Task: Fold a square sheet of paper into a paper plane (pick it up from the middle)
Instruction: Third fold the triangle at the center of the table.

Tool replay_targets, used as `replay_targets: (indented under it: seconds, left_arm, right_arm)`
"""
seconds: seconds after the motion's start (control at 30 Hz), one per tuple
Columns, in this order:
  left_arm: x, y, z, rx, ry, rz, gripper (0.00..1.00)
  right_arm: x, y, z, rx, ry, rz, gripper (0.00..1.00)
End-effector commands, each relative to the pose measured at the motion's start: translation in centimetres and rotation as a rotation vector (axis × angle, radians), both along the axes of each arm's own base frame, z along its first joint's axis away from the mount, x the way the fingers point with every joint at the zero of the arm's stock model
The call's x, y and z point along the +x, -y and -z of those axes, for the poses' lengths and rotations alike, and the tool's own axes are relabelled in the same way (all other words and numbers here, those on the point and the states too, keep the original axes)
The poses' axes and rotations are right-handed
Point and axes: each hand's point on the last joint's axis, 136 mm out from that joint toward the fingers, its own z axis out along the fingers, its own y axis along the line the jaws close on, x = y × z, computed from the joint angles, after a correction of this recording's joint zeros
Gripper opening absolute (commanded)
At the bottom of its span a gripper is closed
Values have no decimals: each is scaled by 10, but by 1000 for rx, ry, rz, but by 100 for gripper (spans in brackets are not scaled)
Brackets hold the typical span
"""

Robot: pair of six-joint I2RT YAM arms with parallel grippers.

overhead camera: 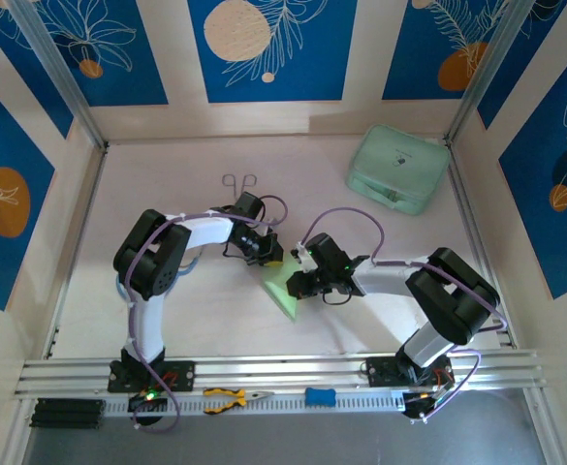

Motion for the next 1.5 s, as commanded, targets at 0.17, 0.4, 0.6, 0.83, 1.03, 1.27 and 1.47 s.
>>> replay_targets:
  seconds: [0.17, 0.4, 0.6, 0.83, 1.03, 1.27, 1.47]
  left_arm:
    - [-12, -8, 7, 40, -32, -3, 12]
    - [-13, -8, 7, 38, -32, -2, 12]
    - [-13, -8, 5, 37, -30, -1, 12]
    - [-13, -8, 5, 36, -30, -1, 12]
    - [-13, -7, 4, 32, -30, 0, 12]
    - [-12, -7, 4, 30, -28, -1, 12]
    - [-12, -7, 5, 32, -31, -2, 12]
  right_arm:
    - [-6, 1, 4, -24, -16, -6, 3]
    - [-5, 2, 8, -44, -17, -4, 3]
    - [-1, -1, -1, -24, 1, -11, 3]
    - [2, -1, -1, -19, 4, 4, 3]
    - [4, 0, 1, -27, 5, 14, 3]
    - [6, 2, 2, -33, 12, 28, 3]
    - [5, 1, 4, -27, 0, 19, 4]
